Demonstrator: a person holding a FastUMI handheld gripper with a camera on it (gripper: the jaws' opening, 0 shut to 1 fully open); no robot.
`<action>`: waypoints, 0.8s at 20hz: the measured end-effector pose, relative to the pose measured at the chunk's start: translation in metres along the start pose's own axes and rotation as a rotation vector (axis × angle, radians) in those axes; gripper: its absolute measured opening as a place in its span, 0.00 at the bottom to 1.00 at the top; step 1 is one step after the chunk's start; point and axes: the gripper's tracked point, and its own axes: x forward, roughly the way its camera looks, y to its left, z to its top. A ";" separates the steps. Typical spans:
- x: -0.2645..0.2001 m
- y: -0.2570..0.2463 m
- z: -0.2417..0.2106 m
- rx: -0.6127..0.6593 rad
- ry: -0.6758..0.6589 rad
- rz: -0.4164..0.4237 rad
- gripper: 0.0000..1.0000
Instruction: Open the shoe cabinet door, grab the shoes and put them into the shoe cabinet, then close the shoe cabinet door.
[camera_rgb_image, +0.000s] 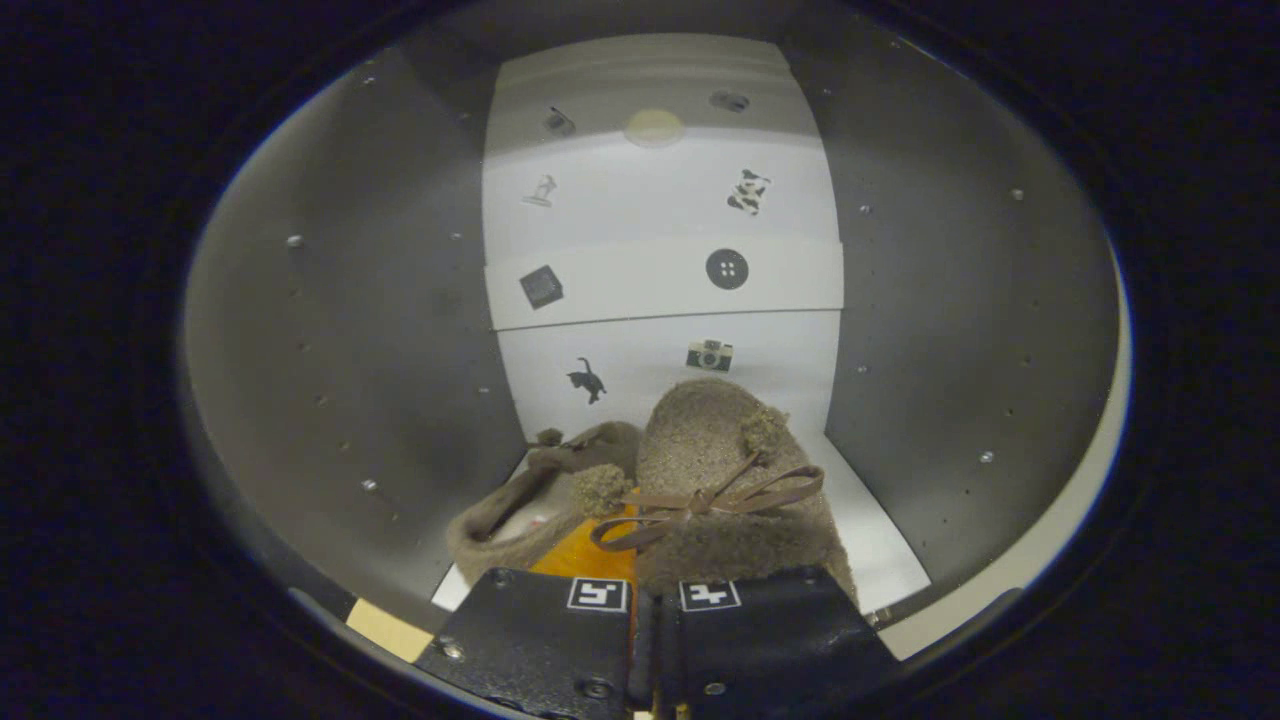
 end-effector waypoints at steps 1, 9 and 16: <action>0.011 -0.001 0.000 0.008 0.016 -0.008 0.06; 0.062 -0.017 -0.014 0.058 0.176 -0.073 0.07; 0.065 -0.013 -0.021 0.072 0.276 -0.073 0.30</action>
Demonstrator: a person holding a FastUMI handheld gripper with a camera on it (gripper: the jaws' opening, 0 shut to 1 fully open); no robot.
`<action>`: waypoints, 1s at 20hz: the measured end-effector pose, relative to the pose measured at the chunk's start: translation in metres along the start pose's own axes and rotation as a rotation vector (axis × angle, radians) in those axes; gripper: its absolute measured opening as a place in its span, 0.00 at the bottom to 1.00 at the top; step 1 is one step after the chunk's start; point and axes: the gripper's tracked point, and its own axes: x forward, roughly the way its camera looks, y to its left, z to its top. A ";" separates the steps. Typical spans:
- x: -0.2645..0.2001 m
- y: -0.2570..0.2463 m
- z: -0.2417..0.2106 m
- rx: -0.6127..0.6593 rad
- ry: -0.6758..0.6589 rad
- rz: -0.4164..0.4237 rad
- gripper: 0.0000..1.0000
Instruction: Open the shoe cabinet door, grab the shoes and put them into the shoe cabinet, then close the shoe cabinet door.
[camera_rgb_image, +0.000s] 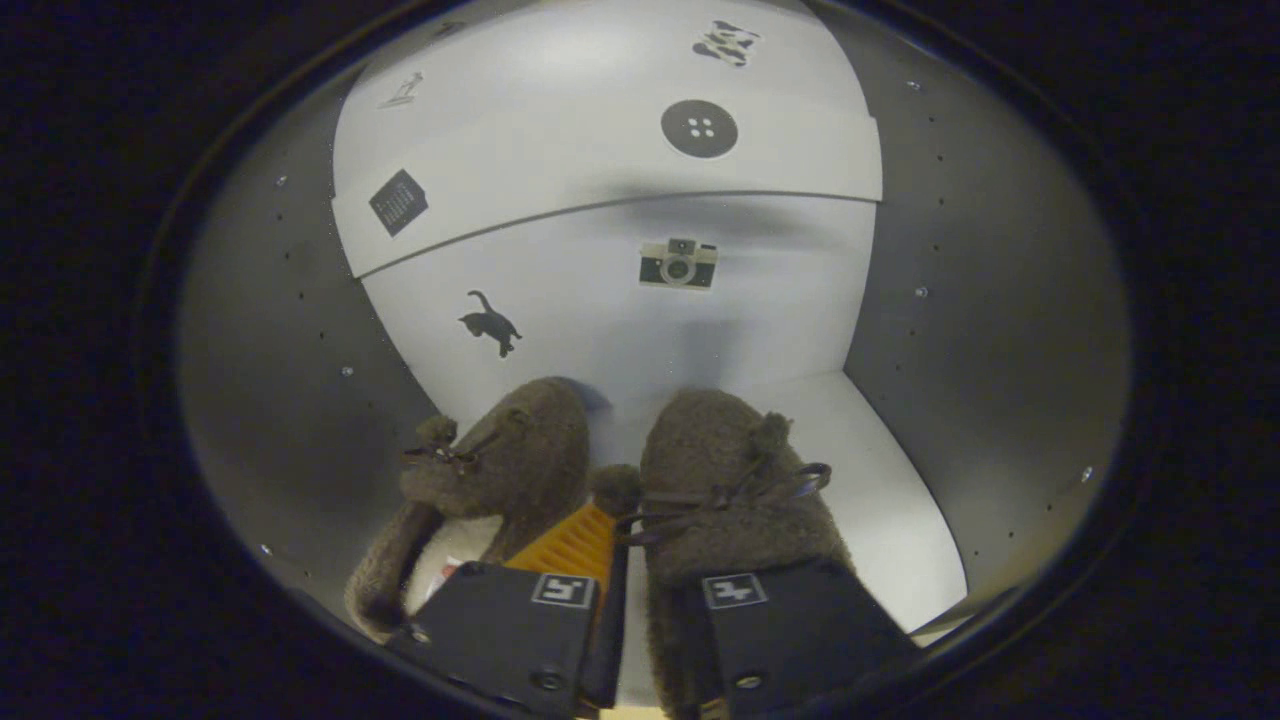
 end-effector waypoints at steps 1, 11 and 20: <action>-0.003 0.005 -0.001 0.001 0.002 0.019 0.41; -0.083 0.012 -0.006 -0.037 -0.209 0.043 0.75; -0.226 0.052 -0.033 -0.122 -0.474 0.159 0.99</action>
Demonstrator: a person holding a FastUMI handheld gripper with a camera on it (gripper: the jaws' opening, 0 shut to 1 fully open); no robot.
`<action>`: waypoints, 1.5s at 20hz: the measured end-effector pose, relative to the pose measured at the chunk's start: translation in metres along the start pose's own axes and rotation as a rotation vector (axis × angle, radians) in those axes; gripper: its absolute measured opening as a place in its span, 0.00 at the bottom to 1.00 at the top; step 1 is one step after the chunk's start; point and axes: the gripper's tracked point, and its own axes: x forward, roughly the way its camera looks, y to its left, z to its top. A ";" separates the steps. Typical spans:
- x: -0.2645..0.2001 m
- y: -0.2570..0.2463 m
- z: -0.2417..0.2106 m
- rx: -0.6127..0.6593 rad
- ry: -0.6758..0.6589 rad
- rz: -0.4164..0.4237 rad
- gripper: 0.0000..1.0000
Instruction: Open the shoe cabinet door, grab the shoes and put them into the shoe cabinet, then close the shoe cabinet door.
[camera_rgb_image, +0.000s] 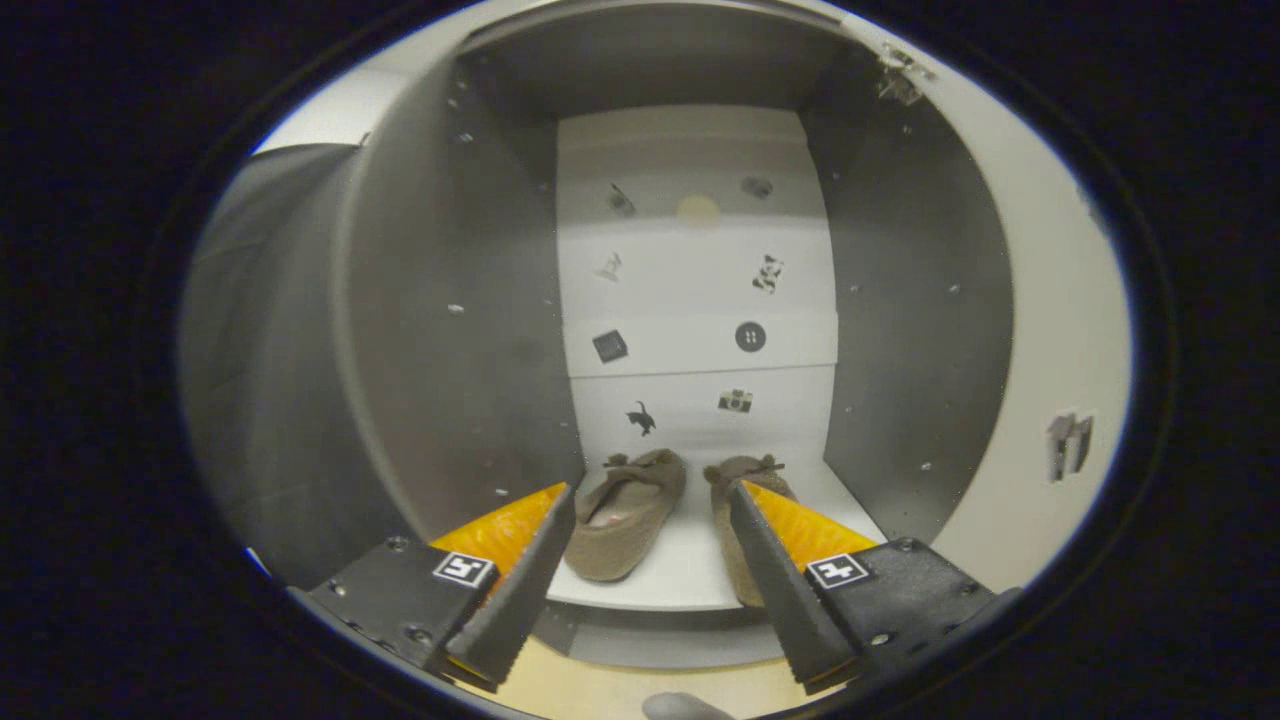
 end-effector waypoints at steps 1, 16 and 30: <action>-0.018 0.004 0.000 -0.005 -0.013 0.010 1.00; -0.290 -0.063 0.024 -0.040 -0.136 -0.123 1.00; -0.419 -0.256 0.041 -0.054 -0.149 -0.144 1.00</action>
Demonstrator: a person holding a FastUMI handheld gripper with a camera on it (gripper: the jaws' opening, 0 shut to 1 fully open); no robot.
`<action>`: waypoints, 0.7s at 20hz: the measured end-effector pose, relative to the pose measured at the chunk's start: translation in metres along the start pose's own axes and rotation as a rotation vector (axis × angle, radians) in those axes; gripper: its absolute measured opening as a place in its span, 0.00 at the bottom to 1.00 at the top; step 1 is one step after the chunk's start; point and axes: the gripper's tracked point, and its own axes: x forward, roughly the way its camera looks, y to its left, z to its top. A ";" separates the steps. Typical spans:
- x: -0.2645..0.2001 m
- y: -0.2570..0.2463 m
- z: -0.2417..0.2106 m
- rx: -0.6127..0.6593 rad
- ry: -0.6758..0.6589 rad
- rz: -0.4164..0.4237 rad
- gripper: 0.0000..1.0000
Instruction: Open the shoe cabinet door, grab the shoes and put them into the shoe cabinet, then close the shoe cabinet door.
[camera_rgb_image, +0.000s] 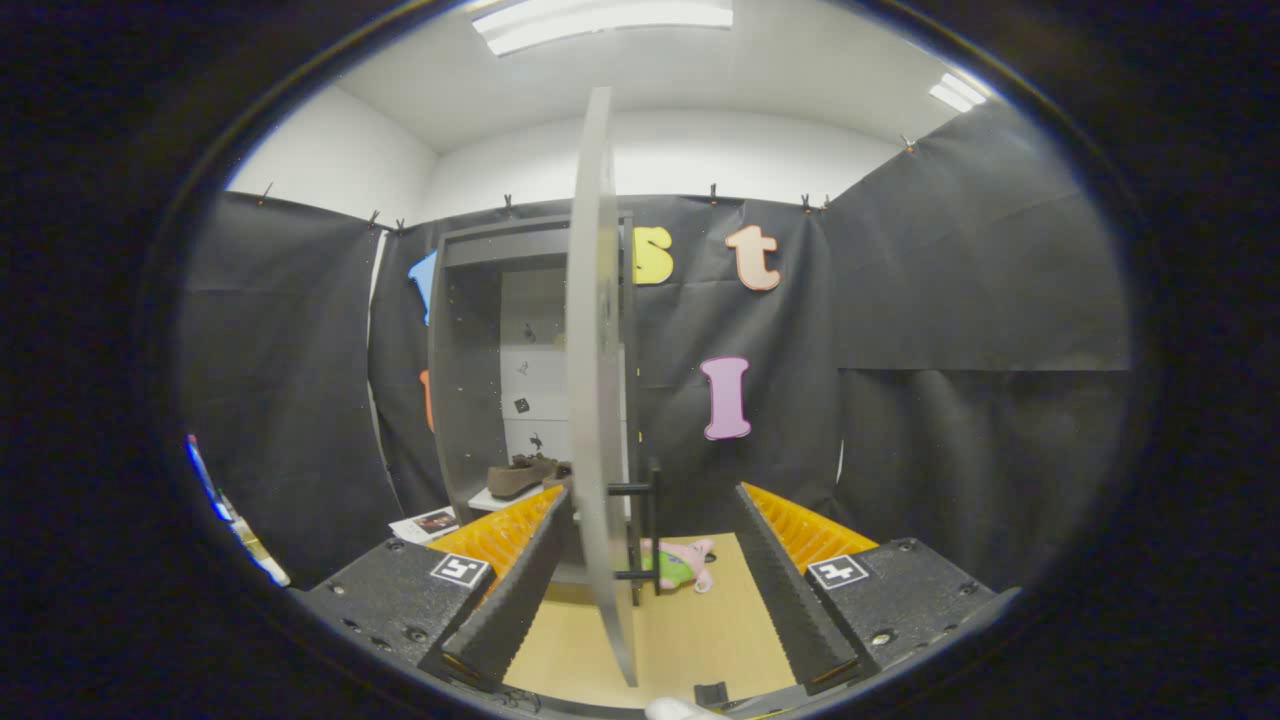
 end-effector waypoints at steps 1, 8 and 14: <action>0.005 -0.014 -0.003 -0.001 0.007 0.001 1.00; 0.048 -0.027 -0.037 0.033 0.118 0.170 0.99; 0.062 -0.006 -0.040 -0.011 0.144 0.229 0.96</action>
